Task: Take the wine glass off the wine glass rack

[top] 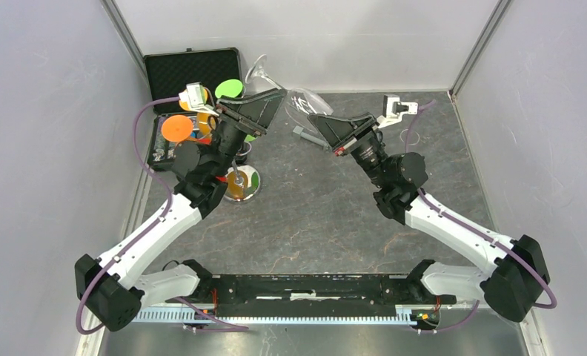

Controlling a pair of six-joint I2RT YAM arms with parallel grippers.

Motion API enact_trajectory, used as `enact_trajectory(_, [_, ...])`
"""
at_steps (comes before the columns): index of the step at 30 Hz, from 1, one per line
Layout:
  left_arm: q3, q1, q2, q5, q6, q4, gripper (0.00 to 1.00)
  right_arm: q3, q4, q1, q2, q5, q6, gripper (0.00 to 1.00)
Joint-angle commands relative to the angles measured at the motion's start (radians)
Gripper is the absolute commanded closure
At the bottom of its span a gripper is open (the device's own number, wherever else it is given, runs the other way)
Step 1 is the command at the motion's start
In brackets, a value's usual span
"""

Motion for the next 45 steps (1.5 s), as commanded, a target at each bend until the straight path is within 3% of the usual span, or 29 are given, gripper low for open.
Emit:
enact_trajectory(1, [0.037,-0.003,-0.040,0.050,0.159,-0.138,0.00,0.067,-0.028,-0.003,-0.060,0.065,-0.145,1.00])
enact_trajectory(6, [0.054,-0.004,-0.065,0.043,0.290,-0.289,0.00,0.166,-0.346,-0.013,-0.124,0.156,-0.391,1.00])
enact_trajectory(13, [0.089,-0.003,-0.132,0.034,0.505,-0.518,0.00,0.392,-0.989,-0.019,-0.140,0.355,-0.757,1.00])
enact_trajectory(16, [0.116,-0.002,-0.166,0.002,0.578,-0.616,0.00,0.509,-1.275,-0.028,-0.100,0.461,-0.814,1.00])
enact_trajectory(21, [0.156,-0.003,-0.215,-0.027,0.618,-0.785,0.00,0.559,-1.521,-0.068,-0.060,0.457,-0.842,1.00])
enact_trajectory(24, [0.182,-0.002,-0.234,-0.070,0.634,-0.913,0.00,0.544,-1.612,-0.103,-0.026,0.404,-0.844,1.00])
enact_trajectory(32, [0.178,-0.003,-0.317,-0.098,0.682,-1.048,0.00,0.466,-1.691,-0.146,0.055,0.270,-0.897,1.00])
enact_trajectory(45, [0.096,-0.003,-0.427,-0.135,0.742,-1.068,0.00,0.513,-1.809,-0.149,0.229,0.263,-1.000,1.00])
